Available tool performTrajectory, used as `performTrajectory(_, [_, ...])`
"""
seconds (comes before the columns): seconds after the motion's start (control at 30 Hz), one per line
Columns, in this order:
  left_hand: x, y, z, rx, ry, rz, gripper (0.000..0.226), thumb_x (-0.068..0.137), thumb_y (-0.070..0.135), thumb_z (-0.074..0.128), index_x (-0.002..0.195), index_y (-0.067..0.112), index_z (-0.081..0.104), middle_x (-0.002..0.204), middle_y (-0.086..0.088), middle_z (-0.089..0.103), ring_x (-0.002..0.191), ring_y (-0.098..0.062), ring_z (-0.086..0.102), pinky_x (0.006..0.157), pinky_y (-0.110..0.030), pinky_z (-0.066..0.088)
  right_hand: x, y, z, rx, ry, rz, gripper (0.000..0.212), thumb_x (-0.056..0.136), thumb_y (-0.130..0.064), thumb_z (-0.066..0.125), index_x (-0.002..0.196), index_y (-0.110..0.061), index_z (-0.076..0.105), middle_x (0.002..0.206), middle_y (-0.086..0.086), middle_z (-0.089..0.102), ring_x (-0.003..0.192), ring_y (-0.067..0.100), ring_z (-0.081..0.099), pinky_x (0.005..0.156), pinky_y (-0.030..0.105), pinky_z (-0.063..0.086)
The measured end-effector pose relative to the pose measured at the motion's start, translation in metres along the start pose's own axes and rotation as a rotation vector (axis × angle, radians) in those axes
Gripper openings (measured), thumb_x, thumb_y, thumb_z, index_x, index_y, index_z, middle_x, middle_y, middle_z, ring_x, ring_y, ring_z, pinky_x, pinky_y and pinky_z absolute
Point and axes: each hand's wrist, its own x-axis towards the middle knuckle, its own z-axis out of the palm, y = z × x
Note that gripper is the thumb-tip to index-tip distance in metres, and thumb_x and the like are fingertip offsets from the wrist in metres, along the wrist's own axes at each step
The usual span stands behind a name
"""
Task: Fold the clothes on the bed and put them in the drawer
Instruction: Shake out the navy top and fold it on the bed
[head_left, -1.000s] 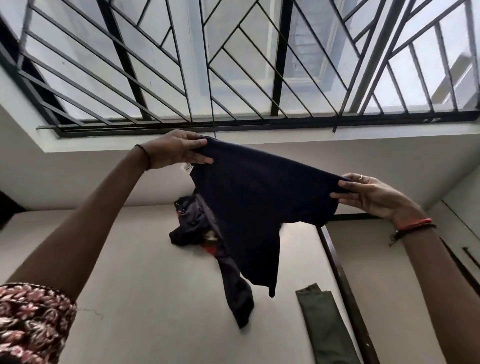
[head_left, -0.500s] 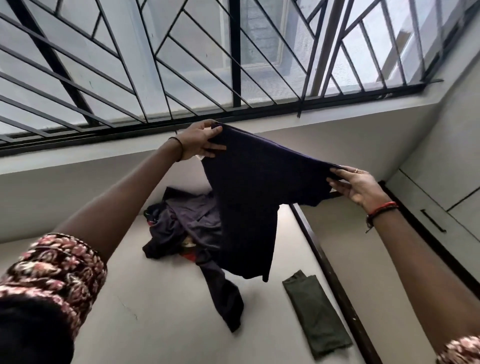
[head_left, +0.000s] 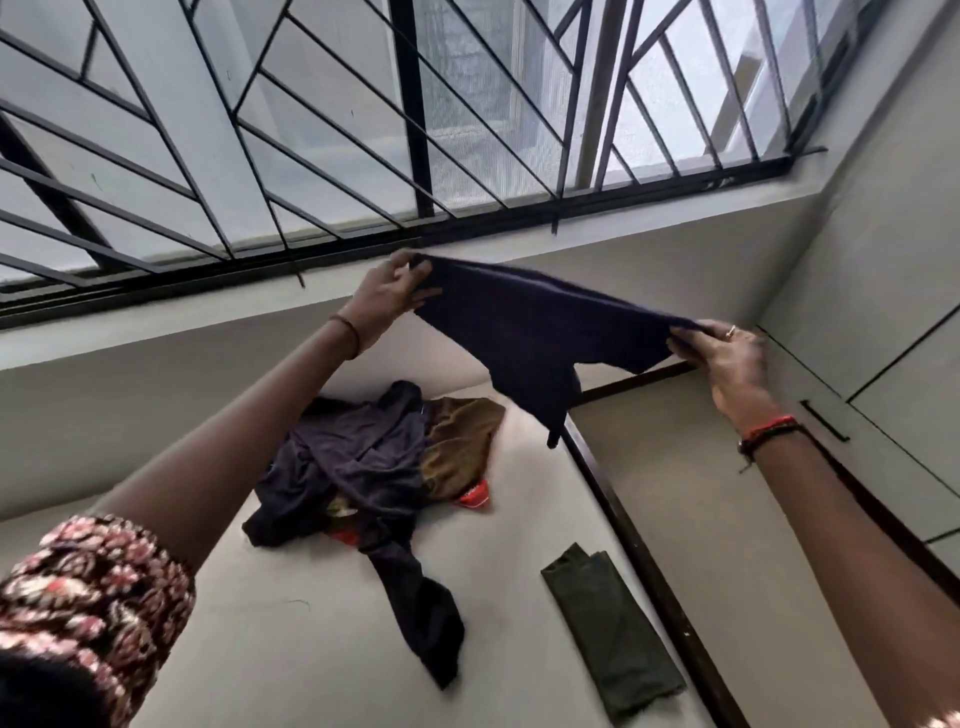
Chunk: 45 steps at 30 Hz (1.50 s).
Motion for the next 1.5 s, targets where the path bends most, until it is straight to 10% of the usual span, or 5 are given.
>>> performTrajectory(0.7, [-0.381,-0.468,0.018,0.478,-0.440,-0.522,0.051,0.073,0.085,0.030,0.108,0.052,0.049,0.112,0.062,0.033,0.107,0.025,0.047,0.095,-0.012,0.040,-0.311,0.448,-0.147,-0.735,-0.239,0.598,0.088,0.066,0.029,0.064,0.057,-0.059,0.065,0.062,-0.039,0.060,0.066,-0.019,0.059,0.064,0.000,0.043])
performTrajectory(0.8, [-0.410,-0.488,0.026,0.475,-0.432,-0.600,0.014,0.082,0.066,0.051,0.093,0.060,0.057,0.114,0.061,0.034,0.107,0.023,0.048,0.092,-0.004,0.036,-0.326,0.460,-0.147,-0.789,-0.310,0.628,0.104,0.073,0.030,0.051,0.058,-0.072,0.054,0.064,-0.045,0.056,0.070,-0.024,0.055,0.068,-0.001,0.041])
performTrajectory(0.97, [-0.428,-0.517,0.038,0.391,-0.236,-0.764,0.022,0.091,0.023,0.062,0.102,0.042,0.064,0.105,0.036,0.063,0.100,0.013,0.057,0.088,-0.008,0.041,-0.311,0.454,-0.148,-0.939,-0.393,0.583,0.057,0.071,0.029,0.056,0.068,-0.026,0.069,0.069,-0.030,0.066,0.069,-0.012,0.062,0.067,0.002,0.043])
performTrajectory(1.13, [-0.419,-0.523,0.049,0.271,0.019,-0.887,0.013,0.088,0.019,0.065,0.091,0.031,0.063,0.070,0.000,0.065,0.066,-0.015,0.061,0.061,-0.009,0.042,-0.242,0.425,-0.126,-1.034,-0.564,0.423,0.056,0.077,0.009,0.068,0.082,-0.047,0.069,0.080,-0.027,0.068,0.076,-0.004,0.063,0.071,0.008,0.045])
performTrajectory(1.5, [-0.396,-0.530,0.043,0.018,-0.119,-1.173,0.022,0.091,0.021,0.062,0.110,0.011,0.060,0.075,-0.002,0.055,0.057,-0.011,0.041,0.055,-0.016,0.040,-0.086,0.438,0.019,-1.226,-1.022,0.098,0.016,0.079,-0.003,0.072,0.095,-0.006,0.070,0.093,0.002,0.066,0.089,0.004,0.057,0.077,0.006,0.037])
